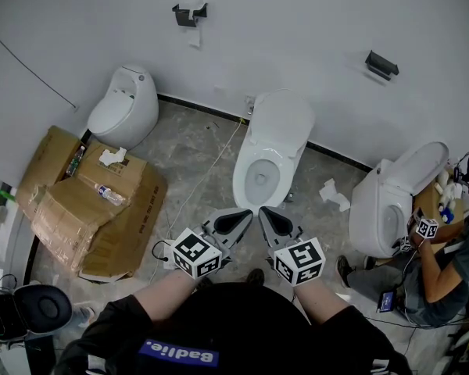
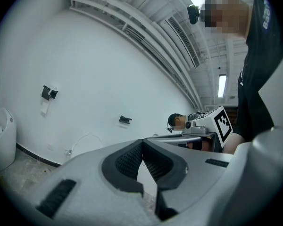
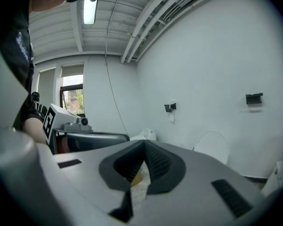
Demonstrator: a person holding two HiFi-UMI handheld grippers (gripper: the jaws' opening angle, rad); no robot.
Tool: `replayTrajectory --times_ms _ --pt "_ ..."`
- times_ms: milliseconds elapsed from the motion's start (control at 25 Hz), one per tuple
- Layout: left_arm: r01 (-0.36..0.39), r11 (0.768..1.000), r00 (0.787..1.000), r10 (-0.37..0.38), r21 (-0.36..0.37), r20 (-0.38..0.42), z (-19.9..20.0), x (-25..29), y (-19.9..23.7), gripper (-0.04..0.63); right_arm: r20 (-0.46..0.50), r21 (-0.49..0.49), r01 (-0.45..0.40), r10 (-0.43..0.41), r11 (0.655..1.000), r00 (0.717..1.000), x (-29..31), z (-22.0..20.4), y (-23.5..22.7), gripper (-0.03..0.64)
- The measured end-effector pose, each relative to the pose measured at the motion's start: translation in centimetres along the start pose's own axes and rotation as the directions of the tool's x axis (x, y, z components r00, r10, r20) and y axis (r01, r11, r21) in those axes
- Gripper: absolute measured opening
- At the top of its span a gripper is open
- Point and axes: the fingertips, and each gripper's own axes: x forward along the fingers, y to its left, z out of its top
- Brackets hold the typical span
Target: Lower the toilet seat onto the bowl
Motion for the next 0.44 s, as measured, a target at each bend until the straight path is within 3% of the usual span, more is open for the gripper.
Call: replayTrajectory --times_ms 440 --pt "-0.003 1.000 1.000 0.003 -0.010 0.004 -0.1 -0.9 0.0 0.015 0.000 0.004 0.000 0.000 1.000 1.000 0.1 -0.1 1.0 0.026"
